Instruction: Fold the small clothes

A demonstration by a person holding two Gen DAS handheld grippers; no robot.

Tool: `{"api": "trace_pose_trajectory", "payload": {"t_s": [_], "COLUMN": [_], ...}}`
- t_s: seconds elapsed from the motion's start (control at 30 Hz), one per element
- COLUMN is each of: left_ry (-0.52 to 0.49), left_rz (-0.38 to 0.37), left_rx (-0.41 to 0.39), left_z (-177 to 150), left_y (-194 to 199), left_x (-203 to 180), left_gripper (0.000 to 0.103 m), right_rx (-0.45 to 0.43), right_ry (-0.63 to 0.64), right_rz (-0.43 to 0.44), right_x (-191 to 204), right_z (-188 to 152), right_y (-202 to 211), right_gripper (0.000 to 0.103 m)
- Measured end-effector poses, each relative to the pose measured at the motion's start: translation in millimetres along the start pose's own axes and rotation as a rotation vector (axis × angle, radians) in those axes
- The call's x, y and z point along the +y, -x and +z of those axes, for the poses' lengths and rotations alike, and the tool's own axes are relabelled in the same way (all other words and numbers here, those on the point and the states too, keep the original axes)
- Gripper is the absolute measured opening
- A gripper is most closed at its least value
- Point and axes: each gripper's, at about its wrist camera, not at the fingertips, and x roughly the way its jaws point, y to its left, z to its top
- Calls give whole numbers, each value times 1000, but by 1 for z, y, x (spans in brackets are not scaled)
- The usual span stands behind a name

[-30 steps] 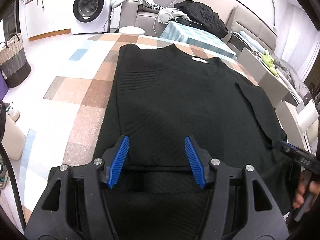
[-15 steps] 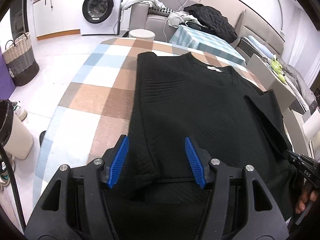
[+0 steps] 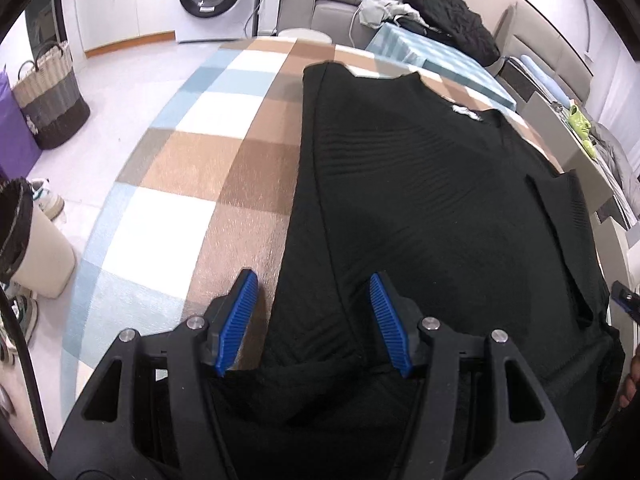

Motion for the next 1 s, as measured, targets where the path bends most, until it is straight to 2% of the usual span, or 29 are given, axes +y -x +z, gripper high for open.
{"api": "trace_pose_trajectory", "payload": {"t_s": [0.07,0.1,0.17,0.2,0.23,0.3,0.33,0.37,0.5,1.0], "left_ry": [-14,-11,-3,-10,-19,-22,-22,-26,-32,-8], "left_rz": [13,8,-2,-5,-10,-13,-12,-6,11,17], "left_rx": [5,4,-5,-6,-6,-11,-12,-15,-29,-69], "left_z": [2,2,3,4,4,6,7,8,14,54], "left_y": [-3,-4,-5,-6,-7,-9,-8,-9,-13,-29], "left_x": [-1,-1,0,-1,-2,-5,-6,-7,-10,-9], "left_gripper": [56,51,38,25,18,12,10,10,9,8], "right_rx": [16,24,23,21,20,5,9,24,16,2], "right_ry": [-27,-27,-25,-15,-6,22,45,67,99,10], "right_rz": [0,-12,-27,-33,-40,-49,-45,-28,-58,-59], "right_x": [-8,-9,-11,-9,-8,-4,0,5,12,20], "right_z": [3,5,6,7,8,7,7,7,8,22], "right_y": [-14,-21,-28,-32,-34,-36,-39,-42,-51,-66], "right_gripper": [44,44,44,43,40,27,14,6,5,5]}}
